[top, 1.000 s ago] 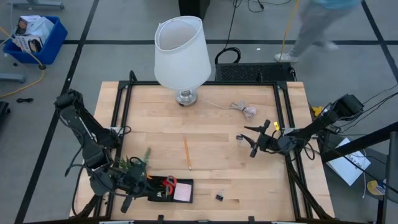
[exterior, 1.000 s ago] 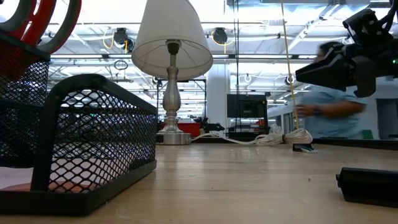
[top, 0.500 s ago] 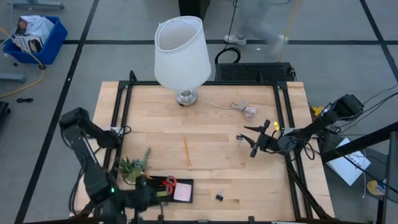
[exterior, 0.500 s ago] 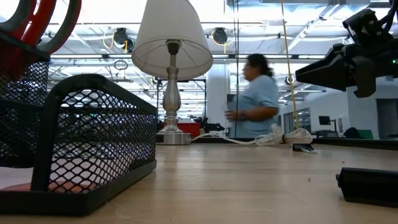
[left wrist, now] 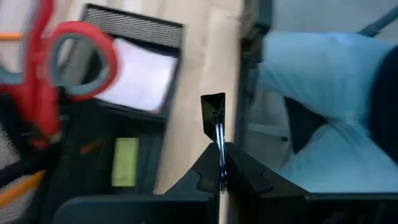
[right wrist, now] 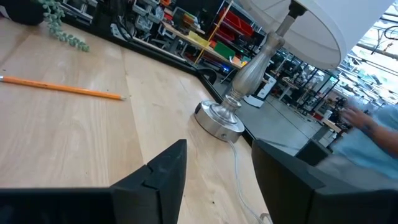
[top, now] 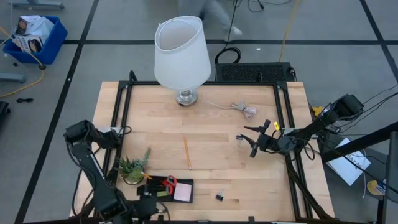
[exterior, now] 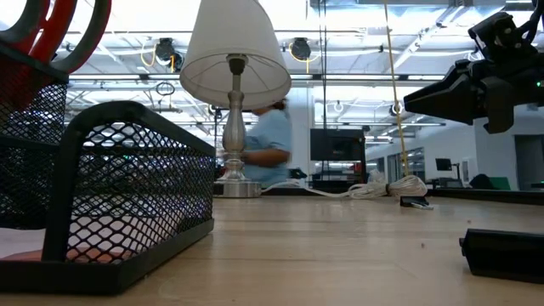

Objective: Pick and place office supplies into organizer
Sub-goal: Put the black paper clip into the black desk organizer, then put the yellow pencil into the black desk organizer

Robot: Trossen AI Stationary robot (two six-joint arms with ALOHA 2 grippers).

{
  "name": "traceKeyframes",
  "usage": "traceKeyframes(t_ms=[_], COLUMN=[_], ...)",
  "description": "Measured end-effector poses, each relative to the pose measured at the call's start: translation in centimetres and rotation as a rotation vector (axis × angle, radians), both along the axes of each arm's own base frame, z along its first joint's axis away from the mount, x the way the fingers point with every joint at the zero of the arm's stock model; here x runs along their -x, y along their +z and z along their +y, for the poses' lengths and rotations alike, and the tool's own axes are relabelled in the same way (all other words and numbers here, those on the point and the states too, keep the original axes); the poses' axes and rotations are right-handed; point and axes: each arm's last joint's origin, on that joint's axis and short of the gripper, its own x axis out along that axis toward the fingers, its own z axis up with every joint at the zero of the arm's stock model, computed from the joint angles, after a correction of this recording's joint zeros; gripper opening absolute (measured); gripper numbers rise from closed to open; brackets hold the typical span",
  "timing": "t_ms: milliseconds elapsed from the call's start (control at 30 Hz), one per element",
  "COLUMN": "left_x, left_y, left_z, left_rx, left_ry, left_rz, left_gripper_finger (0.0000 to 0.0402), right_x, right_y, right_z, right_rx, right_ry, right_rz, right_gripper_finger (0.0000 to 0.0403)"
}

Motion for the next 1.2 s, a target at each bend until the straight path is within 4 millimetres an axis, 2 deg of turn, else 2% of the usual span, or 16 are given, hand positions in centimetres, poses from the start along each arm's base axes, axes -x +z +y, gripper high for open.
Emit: traceKeyframes(t_ms=[133, 333, 500, 600, 800, 1067, 1200], left_x=[-0.4, -0.5, -1.1, -1.4, -1.5, -1.6, -1.8], left_y=[-0.3, -0.8, -1.4, -1.8, -1.8, -1.8, -1.3], left_z=[0.9, 2.5, 2.6, 2.6, 2.7, 2.7, 3.0], left_rx=[-0.002, -0.035, -0.030, -0.030, -0.023, -0.035, -0.053], left_ry=[0.066, 0.192, 0.205, 0.209, 0.224, 0.225, 0.250], left_rz=[0.064, 0.191, 0.225, 0.244, 0.241, 0.224, 0.144], left_gripper_finger=[0.0007, 0.0019, 0.0006, 0.0019, 0.0044, 0.0046, 0.0046], right_x=[0.0, 0.0, 0.0, 0.0, 0.0, 0.0, 0.0], right_y=[0.0, 0.0, 0.0, 0.0, 0.0, 0.0, 0.0], right_z=[0.0, 0.0, 0.0, 0.0, 0.0, 0.0, 0.0], right_rx=[0.000, 0.000, 0.000, 0.000, 0.000, 0.000, 0.000], right_ry=[0.000, 0.000, 0.000, 0.000, 0.000, 0.000, 0.000], right_rz=[0.000, 0.000, 0.000, 0.000, 0.000, 0.000, 0.000], right_gripper_finger=[0.0176, 0.0172, 0.0177, 0.0177, 0.0172, 0.0177, 0.0174])
